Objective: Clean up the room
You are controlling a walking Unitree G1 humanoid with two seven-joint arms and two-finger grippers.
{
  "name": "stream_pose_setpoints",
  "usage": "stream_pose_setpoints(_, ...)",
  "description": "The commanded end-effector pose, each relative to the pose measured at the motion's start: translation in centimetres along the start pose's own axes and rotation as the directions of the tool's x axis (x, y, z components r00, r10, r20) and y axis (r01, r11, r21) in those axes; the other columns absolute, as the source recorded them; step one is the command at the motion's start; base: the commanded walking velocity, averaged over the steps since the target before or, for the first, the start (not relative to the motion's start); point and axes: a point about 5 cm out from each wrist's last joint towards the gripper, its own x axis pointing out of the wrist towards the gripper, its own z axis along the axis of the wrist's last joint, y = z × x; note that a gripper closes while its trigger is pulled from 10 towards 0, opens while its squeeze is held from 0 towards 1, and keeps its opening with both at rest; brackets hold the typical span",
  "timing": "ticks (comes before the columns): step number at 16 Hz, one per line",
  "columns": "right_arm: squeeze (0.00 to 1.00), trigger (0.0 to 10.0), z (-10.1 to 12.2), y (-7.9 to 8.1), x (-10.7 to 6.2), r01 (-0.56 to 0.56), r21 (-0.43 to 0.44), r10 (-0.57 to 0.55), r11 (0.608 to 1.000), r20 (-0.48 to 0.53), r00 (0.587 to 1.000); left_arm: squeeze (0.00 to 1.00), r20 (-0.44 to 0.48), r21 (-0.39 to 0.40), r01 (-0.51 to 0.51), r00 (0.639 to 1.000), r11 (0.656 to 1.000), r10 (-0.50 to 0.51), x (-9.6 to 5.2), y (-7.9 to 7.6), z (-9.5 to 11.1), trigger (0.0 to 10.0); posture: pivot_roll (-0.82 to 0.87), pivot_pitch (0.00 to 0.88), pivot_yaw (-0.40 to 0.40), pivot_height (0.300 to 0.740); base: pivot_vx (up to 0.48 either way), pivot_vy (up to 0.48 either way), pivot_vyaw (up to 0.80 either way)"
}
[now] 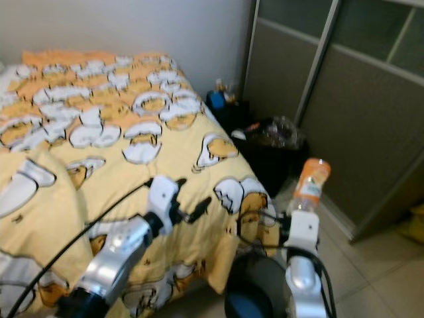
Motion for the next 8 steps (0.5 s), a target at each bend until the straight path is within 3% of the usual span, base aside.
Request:
stream_pose_setpoints(1,0.00,0.0,-0.1,1.2,-0.1,-0.032,0.020,0.032,0.999,-0.005,0.999,0.00,0.030,0.000,-0.002,1.000,1.000,0.002,-0.3,0.2,0.8,10.0,0.10,0.022,0.037,0.740,0.480,0.000,0.00)
stream_pose_setpoints(4,0.00,0.0,-1.5,2.3,-0.6,-0.043,0.083,0.051,0.996,-0.098,0.994,0.00,0.000,0.020,0.028,1.000,0.999,-0.028,-0.7,0.3,0.5,10.0,0.10,0.043,0.058,0.740,0.480,0.000,0.00)
stream_pose_setpoints(5,0.00,0.0,-3.0,2.5,-0.8,-0.032,0.142,0.064,0.989,-0.221,0.973,0.00,-0.005,0.036,0.020,1.000,0.999,-0.020,-0.9,0.5,0.5,10.0,0.09,0.061,0.062,0.740,0.000,0.000,0.00)
stream_pose_setpoints(8,0.00,0.0,-4.8,2.0,-1.3,-0.006,0.168,0.063,0.986,-0.333,0.941,0.00,0.001,0.037,0.021,1.000,0.999,-0.021,-1.2,1.0,1.0,10.0,0.09,0.101,0.066,0.740,0.000,0.000,0.00)
